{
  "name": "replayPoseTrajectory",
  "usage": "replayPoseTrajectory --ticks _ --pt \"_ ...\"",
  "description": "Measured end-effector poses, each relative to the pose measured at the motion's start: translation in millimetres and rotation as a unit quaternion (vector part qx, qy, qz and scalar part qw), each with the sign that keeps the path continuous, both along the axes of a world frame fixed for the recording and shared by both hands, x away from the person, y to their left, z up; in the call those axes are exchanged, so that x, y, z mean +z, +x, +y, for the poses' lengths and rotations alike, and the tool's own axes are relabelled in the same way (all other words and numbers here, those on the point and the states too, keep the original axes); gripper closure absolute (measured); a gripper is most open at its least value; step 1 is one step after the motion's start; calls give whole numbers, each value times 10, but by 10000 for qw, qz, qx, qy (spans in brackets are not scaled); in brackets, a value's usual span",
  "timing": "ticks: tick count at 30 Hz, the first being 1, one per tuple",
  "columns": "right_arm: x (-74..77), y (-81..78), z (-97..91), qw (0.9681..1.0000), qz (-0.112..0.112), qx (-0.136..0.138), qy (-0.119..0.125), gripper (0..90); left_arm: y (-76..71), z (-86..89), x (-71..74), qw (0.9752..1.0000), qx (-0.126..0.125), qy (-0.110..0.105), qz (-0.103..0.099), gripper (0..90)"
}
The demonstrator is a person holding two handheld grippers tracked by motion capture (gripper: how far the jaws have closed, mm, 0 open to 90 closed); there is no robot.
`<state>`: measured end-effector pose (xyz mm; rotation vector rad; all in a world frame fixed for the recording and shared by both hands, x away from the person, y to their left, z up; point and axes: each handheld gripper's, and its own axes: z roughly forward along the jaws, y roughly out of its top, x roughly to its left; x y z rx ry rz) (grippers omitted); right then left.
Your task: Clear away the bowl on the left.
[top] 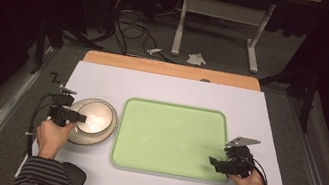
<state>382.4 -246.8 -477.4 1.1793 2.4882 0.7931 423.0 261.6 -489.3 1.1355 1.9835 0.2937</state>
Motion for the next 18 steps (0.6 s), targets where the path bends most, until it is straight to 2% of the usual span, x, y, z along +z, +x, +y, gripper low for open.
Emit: replayPoseTrajectory --ticks 7,18 --pt "-2 -4 -4 10000 -3 12 11 313 1 15 27 9999 5 -111 -58 819" --pt "0 -6 -5 10000 -3 -8 15 313 -19 17 68 9999 -34 -63 -152 815"
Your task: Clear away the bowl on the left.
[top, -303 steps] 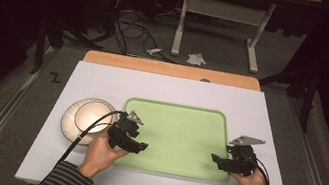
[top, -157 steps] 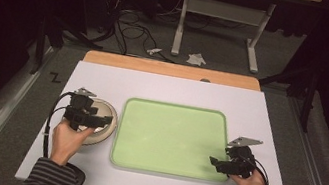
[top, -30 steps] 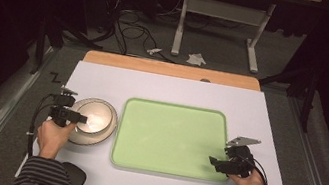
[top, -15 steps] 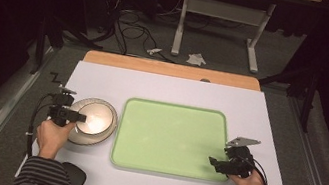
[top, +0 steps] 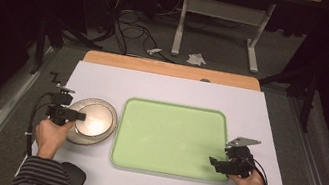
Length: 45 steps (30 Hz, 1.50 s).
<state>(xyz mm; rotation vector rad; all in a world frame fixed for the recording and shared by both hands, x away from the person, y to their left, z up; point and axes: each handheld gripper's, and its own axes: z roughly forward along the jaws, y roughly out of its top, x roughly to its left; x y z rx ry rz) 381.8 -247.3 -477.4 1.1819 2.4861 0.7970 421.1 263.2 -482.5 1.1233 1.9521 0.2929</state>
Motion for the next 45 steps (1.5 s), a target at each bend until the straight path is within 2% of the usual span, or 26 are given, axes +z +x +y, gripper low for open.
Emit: replayPoseTrajectory --ticks 6,13,21,23,24,27,34,39,45 --pt "1 -8 7 10000 -9 4 -30 313 -20 -24 54 9999 -31 133 -105 810" --pt "0 1 -2 10000 -6 -5 -5 313 -26 -15 71 9998 -52 169 -130 811" --pt "-4 -6 9 10000 -5 32 -37 313 -52 -9 137 9996 -74 27 -278 811" --pt "-2 -5 11 10000 -19 47 -31 313 -45 -68 156 9993 -127 169 -302 811" --pt "-2 -5 11 10000 -19 47 -31 313 -45 -68 156 9993 -127 169 -302 811" --pt "-4 -7 19 10000 -14 41 -32 313 -42 -98 174 9992 -223 128 -308 812" --pt "-3 4 8 10000 -5 38 -30 312 -45 -86 220 9992 -166 44 -372 813" --pt "1 -4 6 10000 -8 25 -29 312 -82 -140 298 9982 -310 -86 -498 813" --pt "-7 15 1 10000 13 22 -4 312 -82 -195 355 9975 -429 -198 -528 813"
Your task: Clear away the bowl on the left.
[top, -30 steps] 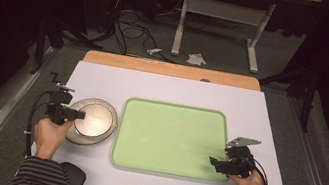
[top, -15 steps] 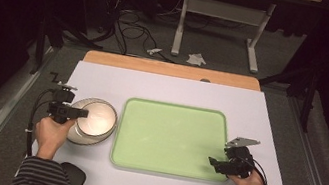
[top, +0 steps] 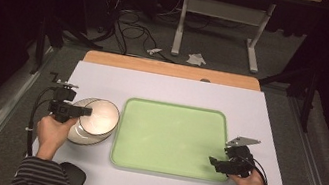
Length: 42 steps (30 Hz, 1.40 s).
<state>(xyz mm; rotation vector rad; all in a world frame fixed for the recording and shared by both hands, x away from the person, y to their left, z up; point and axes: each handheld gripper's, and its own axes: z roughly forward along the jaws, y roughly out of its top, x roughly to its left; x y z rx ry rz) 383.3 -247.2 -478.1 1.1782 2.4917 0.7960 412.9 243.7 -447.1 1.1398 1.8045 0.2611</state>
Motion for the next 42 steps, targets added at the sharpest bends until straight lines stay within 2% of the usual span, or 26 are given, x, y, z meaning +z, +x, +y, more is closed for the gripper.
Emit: replayPoseTrajectory --ticks 13,19,24,32,42 --pt "-2 3 -1 10000 4 -5 -22 312 -23 -97 60 9996 -277 -111 -6 814" --pt "5 -8 0 10000 -14 -6 -19 313 -28 -232 108 9989 -447 -118 -91 813" --pt "-4 10 -9 10000 -10 35 -11 313 -19 -425 185 9967 -764 -208 -155 814" --pt "3 1 -14 10000 -9 -24 12 313 -29 -575 196 9951 -947 -273 -106 814" --pt "11 -2 -28 10000 -19 -56 47 313 4 -825 245 9916 -1272 -180 -120 814"
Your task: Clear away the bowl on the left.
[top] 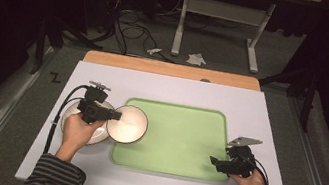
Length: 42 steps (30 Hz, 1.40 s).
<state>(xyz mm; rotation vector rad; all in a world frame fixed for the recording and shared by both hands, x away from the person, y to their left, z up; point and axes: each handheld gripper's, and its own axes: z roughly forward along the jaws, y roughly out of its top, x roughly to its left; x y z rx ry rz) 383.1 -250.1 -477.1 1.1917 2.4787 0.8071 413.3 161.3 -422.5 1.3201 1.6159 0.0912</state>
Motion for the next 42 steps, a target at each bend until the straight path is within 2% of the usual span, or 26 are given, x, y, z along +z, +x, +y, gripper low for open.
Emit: replayPoseTrajectory --ticks 7,8,14,16,20,25,33,36,42 --pt "1 0 3 10000 9 15 -17 312 51 -217 24 9997 -251 21 8 813" --pt "3 -5 5 10000 -4 28 -30 313 63 -294 35 9993 -374 45 8 813" --pt "-2 -6 -6 10000 13 -3 -8 313 104 -498 89 9979 -633 119 -35 813" --pt "6 -4 -10 10000 -24 1 -19 313 145 -619 98 9976 -675 175 -41 813" --pt "9 -10 -8 10000 -31 9 -17 313 197 -740 93 9969 -767 196 -14 813" --pt "6 -6 -11 10000 -31 7 -25 313 265 -841 60 9966 -794 210 40 813" --pt "8 -9 7 10000 -40 33 -34 313 430 -969 -84 9968 -729 286 160 813" --pt "6 -8 10 10000 -34 15 -57 313 505 -1027 -156 9967 -684 376 201 812" --pt "10 -9 11 10000 -21 15 -49 313 585 -1099 -223 9965 -677 401 292 812"
